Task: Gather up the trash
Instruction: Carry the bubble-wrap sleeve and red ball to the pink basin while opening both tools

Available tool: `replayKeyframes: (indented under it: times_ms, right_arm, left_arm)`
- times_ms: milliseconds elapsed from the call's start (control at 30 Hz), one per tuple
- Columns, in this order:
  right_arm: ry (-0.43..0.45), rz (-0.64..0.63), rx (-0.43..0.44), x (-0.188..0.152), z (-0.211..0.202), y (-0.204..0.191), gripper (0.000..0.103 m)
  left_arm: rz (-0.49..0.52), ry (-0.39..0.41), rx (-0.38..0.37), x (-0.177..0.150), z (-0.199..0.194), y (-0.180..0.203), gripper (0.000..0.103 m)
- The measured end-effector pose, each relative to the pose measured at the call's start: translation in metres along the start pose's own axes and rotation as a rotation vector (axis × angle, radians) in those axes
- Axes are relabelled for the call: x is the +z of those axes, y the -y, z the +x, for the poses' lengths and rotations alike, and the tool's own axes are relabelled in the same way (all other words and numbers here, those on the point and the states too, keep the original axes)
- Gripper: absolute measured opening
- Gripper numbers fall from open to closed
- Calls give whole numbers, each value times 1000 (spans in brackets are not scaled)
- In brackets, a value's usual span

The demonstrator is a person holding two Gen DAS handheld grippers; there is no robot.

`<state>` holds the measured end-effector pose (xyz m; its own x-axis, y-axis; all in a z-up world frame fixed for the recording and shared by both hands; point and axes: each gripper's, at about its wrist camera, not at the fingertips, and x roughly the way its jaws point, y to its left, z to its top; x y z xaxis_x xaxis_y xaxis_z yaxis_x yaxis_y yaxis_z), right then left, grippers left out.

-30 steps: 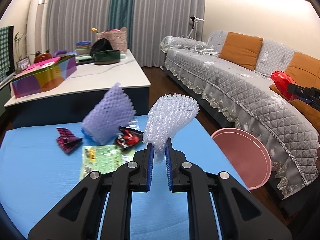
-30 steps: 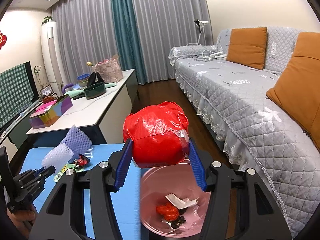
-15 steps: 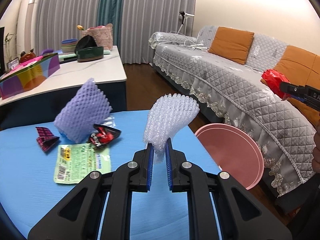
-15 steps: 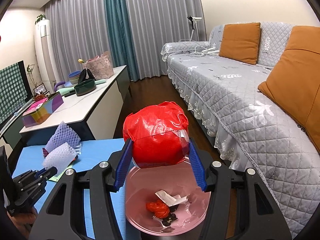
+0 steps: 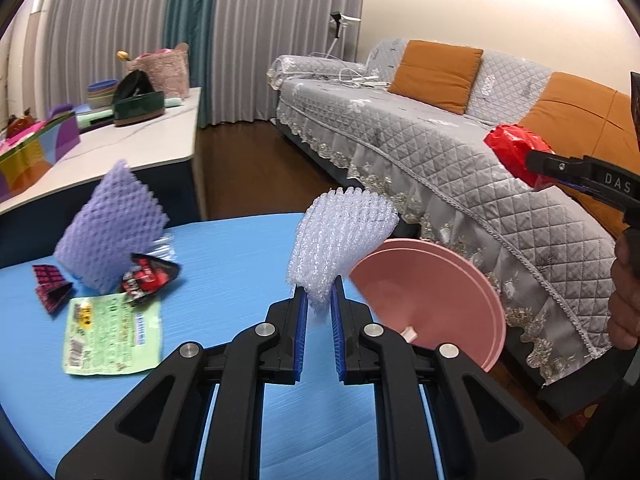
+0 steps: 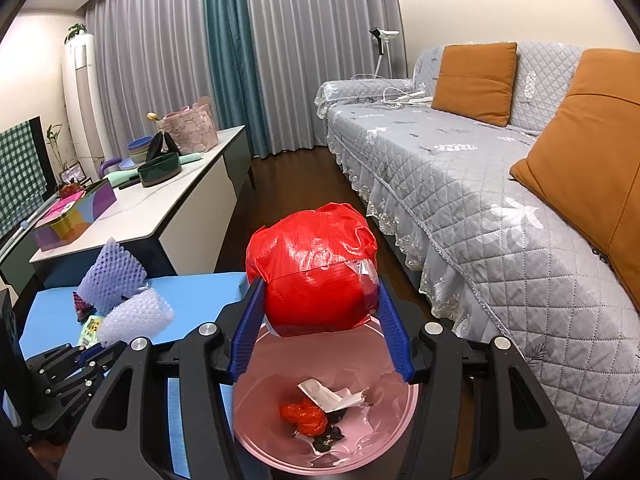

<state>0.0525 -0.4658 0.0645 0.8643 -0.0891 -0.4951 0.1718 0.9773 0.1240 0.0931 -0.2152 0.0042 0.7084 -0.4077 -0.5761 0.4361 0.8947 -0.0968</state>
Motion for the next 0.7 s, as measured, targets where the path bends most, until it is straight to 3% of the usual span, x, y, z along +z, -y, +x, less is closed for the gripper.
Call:
replayKeyframes:
  times_ms: [567, 600, 667, 700]
  right_arm:
    - [-80, 50, -26, -8, 31, 29, 58]
    - [-83, 53, -30, -7, 32, 30, 59]
    - [-81, 64, -33, -6, 33, 32, 70]
    - [-79, 68, -34, -5, 33, 32, 71]
  left_arm:
    - [15, -80, -115, 24, 78, 59, 13]
    - [22, -98, -133, 24, 84, 63, 15]
    - [38, -134, -147, 23, 93, 69, 40]
    - [45, -130, -135, 22, 92, 69, 42]
